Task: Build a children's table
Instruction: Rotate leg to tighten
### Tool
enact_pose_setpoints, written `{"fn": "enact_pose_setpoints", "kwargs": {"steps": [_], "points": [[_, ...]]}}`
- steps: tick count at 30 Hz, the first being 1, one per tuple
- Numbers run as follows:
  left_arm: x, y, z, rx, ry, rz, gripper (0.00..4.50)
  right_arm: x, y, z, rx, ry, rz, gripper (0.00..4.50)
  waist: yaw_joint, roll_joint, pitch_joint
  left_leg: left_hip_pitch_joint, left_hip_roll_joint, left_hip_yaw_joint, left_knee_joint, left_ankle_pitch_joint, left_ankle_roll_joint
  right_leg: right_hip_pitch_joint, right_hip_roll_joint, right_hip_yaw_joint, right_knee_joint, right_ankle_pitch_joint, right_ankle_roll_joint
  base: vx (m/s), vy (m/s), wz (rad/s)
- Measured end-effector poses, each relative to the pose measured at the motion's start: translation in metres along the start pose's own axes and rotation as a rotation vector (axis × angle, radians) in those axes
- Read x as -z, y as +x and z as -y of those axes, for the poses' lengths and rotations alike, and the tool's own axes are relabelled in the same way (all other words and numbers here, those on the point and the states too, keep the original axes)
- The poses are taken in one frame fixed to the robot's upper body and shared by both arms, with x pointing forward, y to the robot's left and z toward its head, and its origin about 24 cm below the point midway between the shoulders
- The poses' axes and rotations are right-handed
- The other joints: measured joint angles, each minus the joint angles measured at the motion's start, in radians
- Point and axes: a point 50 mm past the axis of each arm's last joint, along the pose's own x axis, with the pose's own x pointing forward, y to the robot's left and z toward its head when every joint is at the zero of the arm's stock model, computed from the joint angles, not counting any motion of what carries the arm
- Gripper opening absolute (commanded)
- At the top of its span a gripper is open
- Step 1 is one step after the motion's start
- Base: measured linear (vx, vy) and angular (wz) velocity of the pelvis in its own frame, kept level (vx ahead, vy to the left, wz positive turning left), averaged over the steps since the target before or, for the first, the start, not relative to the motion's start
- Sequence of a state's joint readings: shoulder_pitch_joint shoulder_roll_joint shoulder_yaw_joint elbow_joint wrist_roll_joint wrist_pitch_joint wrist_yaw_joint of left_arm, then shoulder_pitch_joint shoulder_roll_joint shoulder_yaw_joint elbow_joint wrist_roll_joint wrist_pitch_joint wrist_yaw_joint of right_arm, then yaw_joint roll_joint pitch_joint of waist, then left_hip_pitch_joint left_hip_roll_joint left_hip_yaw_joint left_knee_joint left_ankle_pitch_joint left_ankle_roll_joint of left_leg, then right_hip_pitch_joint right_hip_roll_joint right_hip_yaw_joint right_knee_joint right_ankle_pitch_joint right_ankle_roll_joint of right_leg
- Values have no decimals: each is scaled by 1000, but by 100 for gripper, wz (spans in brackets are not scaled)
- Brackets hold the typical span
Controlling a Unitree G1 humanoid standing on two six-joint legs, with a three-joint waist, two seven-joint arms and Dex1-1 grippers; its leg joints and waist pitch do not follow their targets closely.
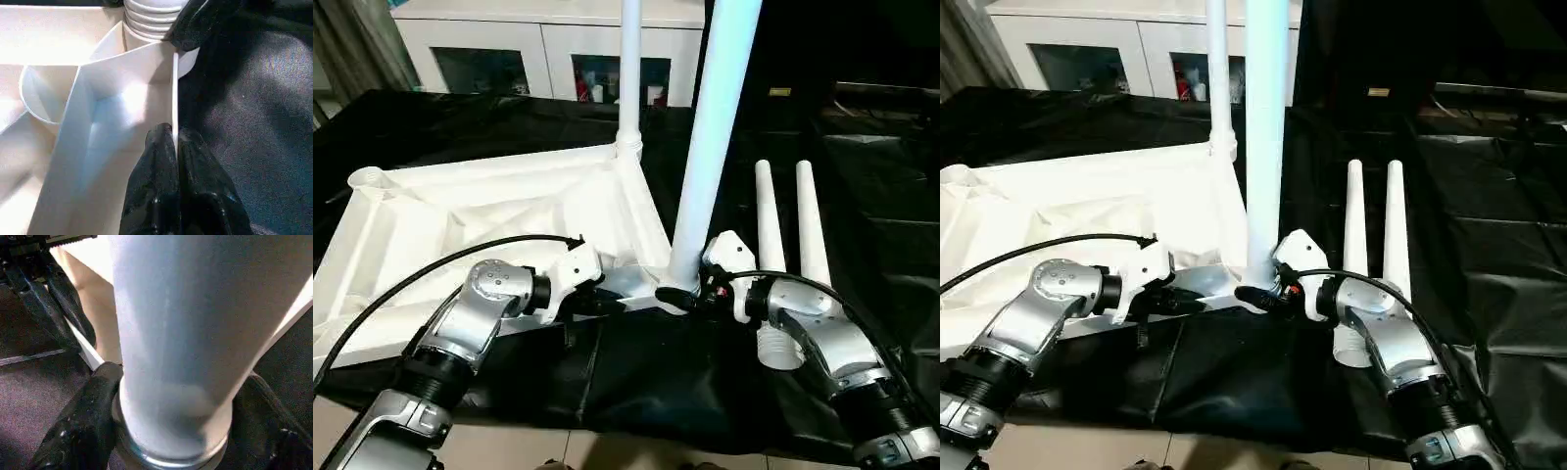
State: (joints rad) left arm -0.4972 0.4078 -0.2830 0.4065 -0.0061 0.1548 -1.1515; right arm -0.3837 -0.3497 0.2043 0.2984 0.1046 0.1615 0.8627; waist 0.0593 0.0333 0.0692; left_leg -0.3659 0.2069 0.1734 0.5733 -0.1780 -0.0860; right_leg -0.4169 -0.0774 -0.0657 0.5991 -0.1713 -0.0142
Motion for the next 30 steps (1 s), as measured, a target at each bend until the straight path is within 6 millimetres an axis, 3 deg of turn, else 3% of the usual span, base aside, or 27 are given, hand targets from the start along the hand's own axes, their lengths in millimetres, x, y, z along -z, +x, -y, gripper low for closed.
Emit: {"fn": "enact_pose_setpoints", "kwargs": {"steps": [5, 9, 13, 19, 30], "points": [[2, 1, -1, -16, -22, 1, 0, 2, 9, -3, 55, 39, 24, 270, -10, -1, -1, 1, 0, 0, 4, -1, -2, 1, 0, 0, 3, 1, -1, 0, 0, 0], [-4, 14, -9, -80, -48, 5, 0, 3, 18, 0, 217, 114, 42, 270, -11, -1, -1, 2, 0, -1, 6, -1, -2, 3, 0, 1, 3, 2, -3, 0, 0, 0], [-15, 36, -22, -179, -92, -2, 0, 2, 36, 8, 493, 243, 53, 270, -11, -1, -1, 9, -1, -1, 6, -1, -3, 5, 0, 2, 2, 3, 0, 0, 0, 0], [-30, 66, -27, -264, -115, -12, 0, 0, 46, 20, 748, 330, 16, 269, -1, -1, -1, 12, -2, -2, 4, -1, -2, 11, -1, 1, -4, 3, 1, 0, 0, 0], [-35, 76, -30, -285, -75, -14, 0, 0, 49, 25, 857, 357, 23, 269, 3, 1, -2, 12, -4, -1, 1, -1, -2, 15, -4, 2, -6, 3, 2, 0, 0, 0]]}}
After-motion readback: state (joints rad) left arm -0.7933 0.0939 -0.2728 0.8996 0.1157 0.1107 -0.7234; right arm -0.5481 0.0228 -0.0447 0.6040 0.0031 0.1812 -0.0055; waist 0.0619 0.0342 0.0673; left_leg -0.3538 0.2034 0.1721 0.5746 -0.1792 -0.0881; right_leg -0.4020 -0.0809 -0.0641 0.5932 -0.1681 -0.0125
